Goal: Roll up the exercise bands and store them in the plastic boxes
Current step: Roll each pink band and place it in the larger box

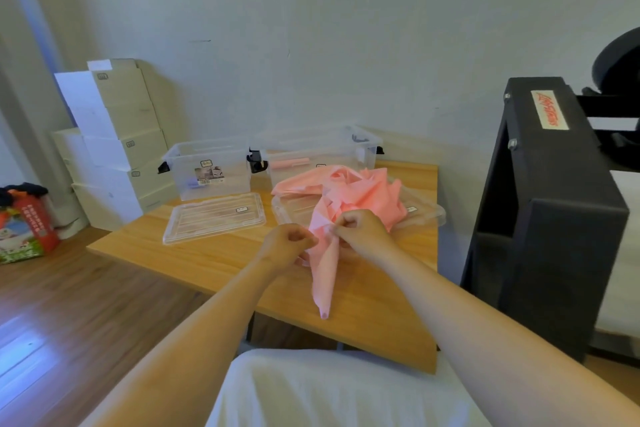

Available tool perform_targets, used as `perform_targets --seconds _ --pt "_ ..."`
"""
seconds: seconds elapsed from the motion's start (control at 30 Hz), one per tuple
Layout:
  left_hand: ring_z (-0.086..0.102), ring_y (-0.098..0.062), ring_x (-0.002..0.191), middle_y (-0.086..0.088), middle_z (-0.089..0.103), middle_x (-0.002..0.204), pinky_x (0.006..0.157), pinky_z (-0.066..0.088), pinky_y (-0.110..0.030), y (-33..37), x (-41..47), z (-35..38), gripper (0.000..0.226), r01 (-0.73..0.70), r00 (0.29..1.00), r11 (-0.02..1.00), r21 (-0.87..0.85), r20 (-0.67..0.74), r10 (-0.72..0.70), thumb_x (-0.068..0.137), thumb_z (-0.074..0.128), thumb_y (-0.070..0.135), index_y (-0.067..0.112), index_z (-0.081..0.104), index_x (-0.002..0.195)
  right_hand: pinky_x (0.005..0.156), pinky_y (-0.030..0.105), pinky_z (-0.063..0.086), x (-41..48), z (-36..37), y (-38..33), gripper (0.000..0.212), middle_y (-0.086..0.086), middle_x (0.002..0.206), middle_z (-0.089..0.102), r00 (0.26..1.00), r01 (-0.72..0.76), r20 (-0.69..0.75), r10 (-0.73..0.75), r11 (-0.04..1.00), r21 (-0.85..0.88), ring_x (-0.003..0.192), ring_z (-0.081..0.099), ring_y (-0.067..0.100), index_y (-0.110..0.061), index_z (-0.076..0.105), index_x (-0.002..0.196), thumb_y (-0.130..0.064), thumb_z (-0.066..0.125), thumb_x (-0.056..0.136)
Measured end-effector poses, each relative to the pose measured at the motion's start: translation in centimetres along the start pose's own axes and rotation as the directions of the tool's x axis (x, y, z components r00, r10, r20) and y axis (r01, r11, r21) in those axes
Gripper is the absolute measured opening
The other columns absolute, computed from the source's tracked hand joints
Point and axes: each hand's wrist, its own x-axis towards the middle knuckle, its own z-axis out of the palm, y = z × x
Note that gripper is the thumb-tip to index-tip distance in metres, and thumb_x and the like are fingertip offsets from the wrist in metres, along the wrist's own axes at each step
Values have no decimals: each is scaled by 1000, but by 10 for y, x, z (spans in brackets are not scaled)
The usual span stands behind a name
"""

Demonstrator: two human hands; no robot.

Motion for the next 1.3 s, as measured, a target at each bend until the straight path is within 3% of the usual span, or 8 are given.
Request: perform_targets --seconds 0.1,0.27,0.4,0.53,0.7,0.9,1.1,1.3 --pt "63 -16 69 -9 67 86 58 54 -21 4 -2 1 9 -2 1000 1000 -8 -14 2 91 65 10 4 70 95 73 38 54 -4 -3 -2 24 0 65 61 1000 14 12 -15 999 38 65 59 15 -17 63 63 -11 64 86" --pt "66 -18 73 -15 70 88 76 56 -36 9 -8 10 17 7 1000 999 -32 16 -6 88 70 12 -2 70 98 68 29 54 -12 -6 -5 27 2 68 62 999 28 33 -32 993 111 69 60 15 -17 63 63 -7 61 88" --pt "67 -22 69 -15 71 84 73 58 -37 4 -10 14 20 15 999 997 79 -39 -12 81 78 20 6 67 89 67 37 52 -14 -7 1 28 1 63 60 1000 28 -6 -28 1000 11 65 56 16 -19 61 61 -9 60 87" --pt "64 -19 67 -10 69 80 72 58 -35 1 -12 20 27 54 996 984 168 -76 -42 77 82 22 5 64 87 64 35 47 -15 -16 13 25 -3 58 57 998 0 -69 -5 997 -82 60 52 16 -18 61 60 -14 62 85" --pt "61 -15 70 -1 65 75 59 47 -26 -5 -14 26 34 53 994 948 312 -112 -19 74 83 35 13 56 74 62 28 44 -19 -23 25 8 -2 70 62 994 -59 -100 45 988 -141 70 58 14 -17 67 79 -12 64 85" --pt "61 -16 71 -2 64 75 61 49 -27 -6 -12 30 34 50 990 940 338 -138 -4 74 83 32 14 54 73 59 21 37 -20 -17 31 16 -4 71 58 994 -67 -101 51 985 -157 77 58 14 -15 67 97 -9 65 82" --pt "50 -9 62 3 56 70 52 33 -22 -8 -15 32 37 35 983 918 394 -177 38 78 78 35 17 47 69 59 21 39 -19 -9 36 13 3 77 64 993 -58 -109 44 991 -124 76 60 15 -18 65 89 -16 73 79" --pt "58 -21 72 -3 61 75 63 46 -31 -9 -12 29 19 10 983 921 389 -171 62 83 70 22 9 58 77 66 29 45 -17 -5 40 11 10 80 68 995 -31 -98 24 997 -75 75 61 18 -17 66 86 -18 75 78"
